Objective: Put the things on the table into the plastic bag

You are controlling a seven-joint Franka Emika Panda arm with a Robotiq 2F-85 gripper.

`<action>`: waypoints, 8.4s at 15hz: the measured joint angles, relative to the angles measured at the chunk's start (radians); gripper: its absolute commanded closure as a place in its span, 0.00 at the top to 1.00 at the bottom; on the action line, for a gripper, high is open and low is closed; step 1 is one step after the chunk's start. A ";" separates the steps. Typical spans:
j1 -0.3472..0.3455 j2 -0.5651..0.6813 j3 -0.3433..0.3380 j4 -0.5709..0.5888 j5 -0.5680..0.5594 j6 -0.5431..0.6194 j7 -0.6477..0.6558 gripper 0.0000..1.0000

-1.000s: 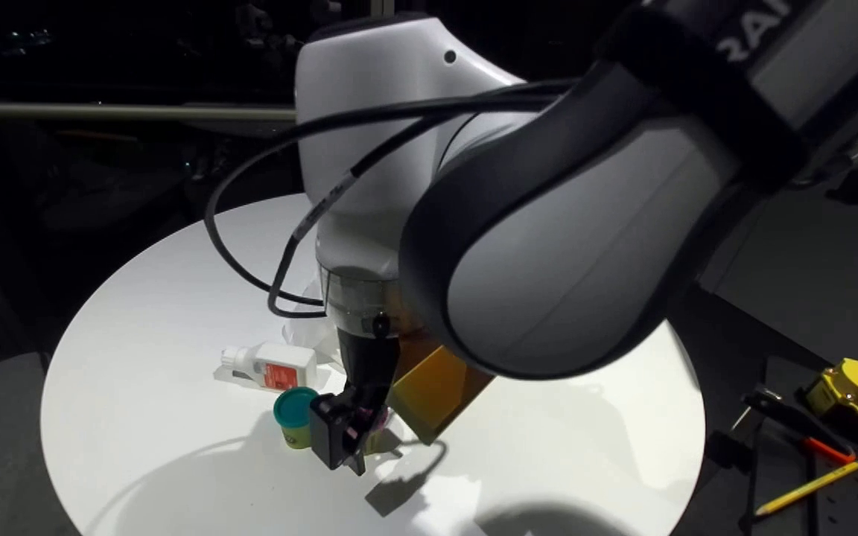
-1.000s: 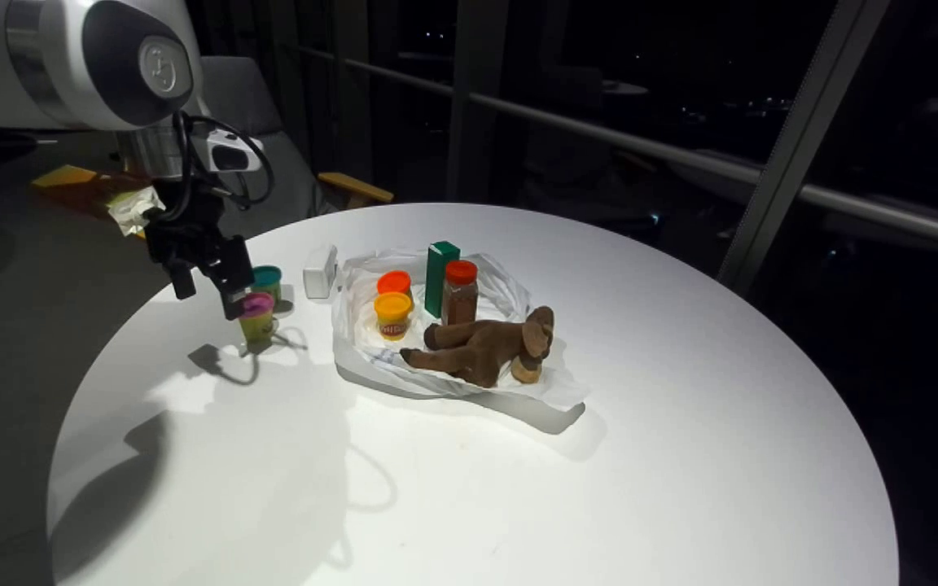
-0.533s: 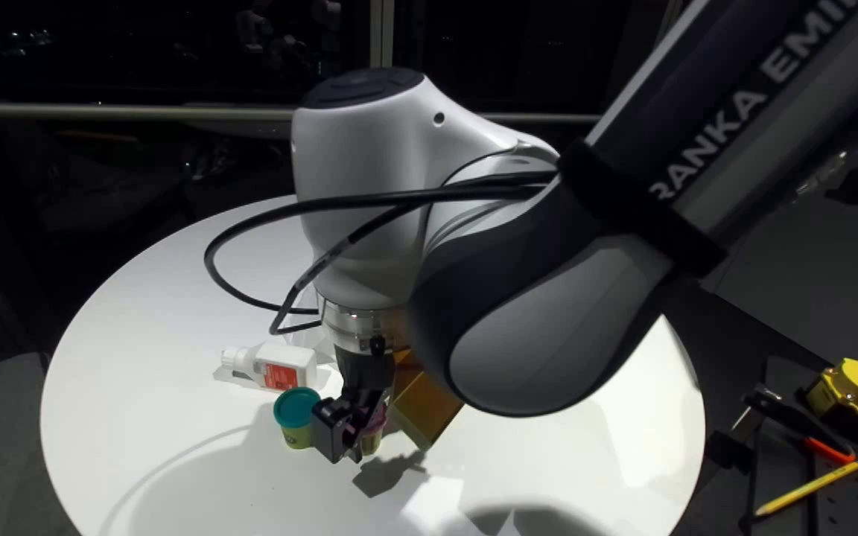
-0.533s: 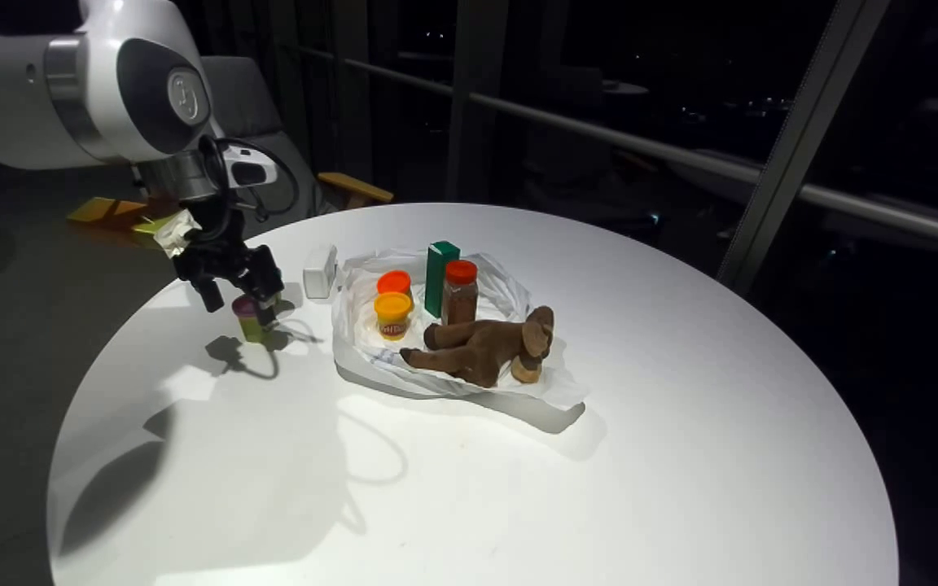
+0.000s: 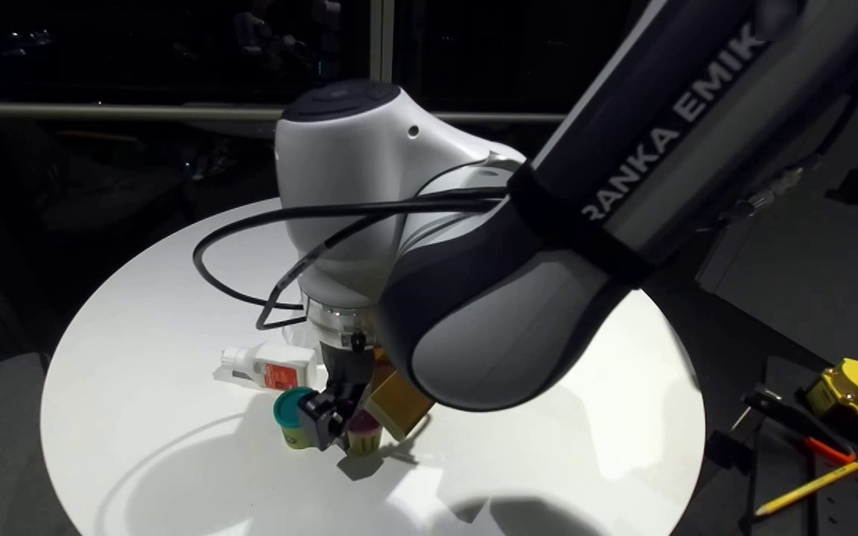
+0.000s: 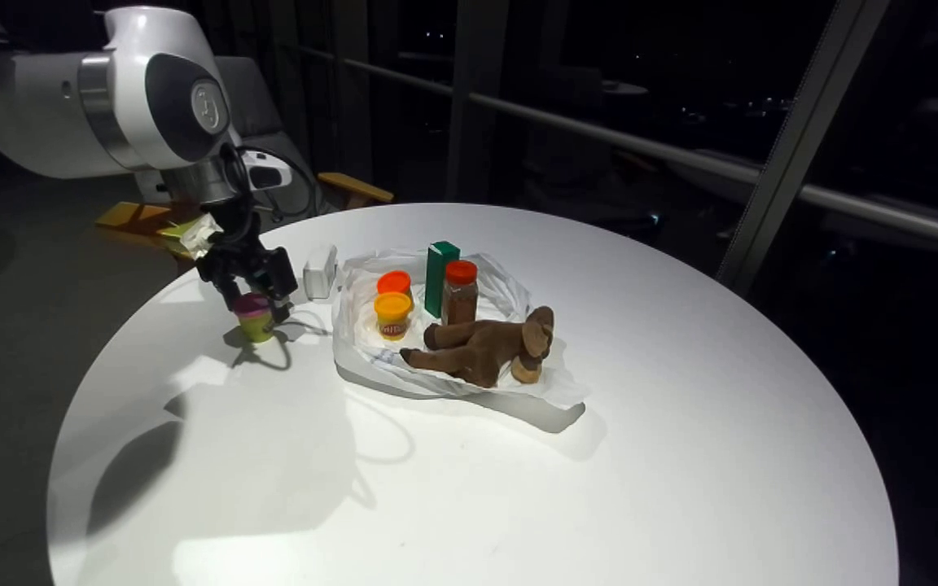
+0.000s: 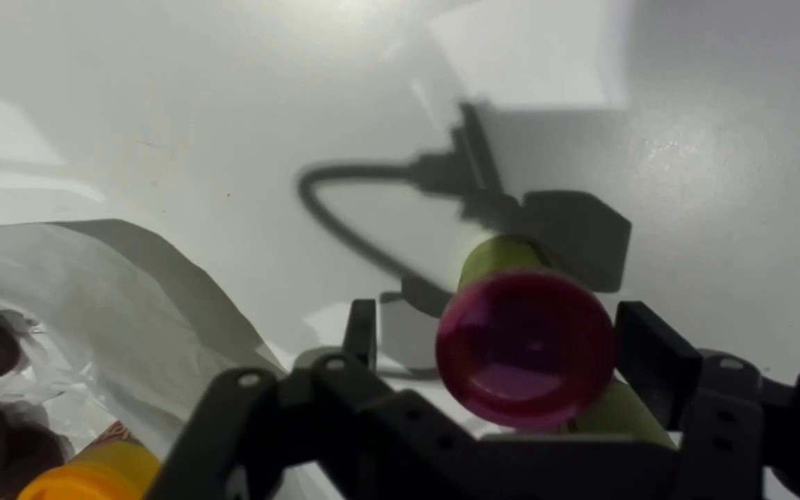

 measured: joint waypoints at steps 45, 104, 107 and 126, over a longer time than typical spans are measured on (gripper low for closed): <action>-0.208 -0.138 -0.057 0.023 0.082 -0.104 0.100 1.00; -0.215 -0.168 -0.092 0.043 0.008 -0.147 -0.004 0.28; -0.244 -0.166 -0.088 0.028 0.033 -0.147 -0.004 0.28; -0.303 -0.045 -0.068 0.113 0.151 -0.065 -0.006 0.79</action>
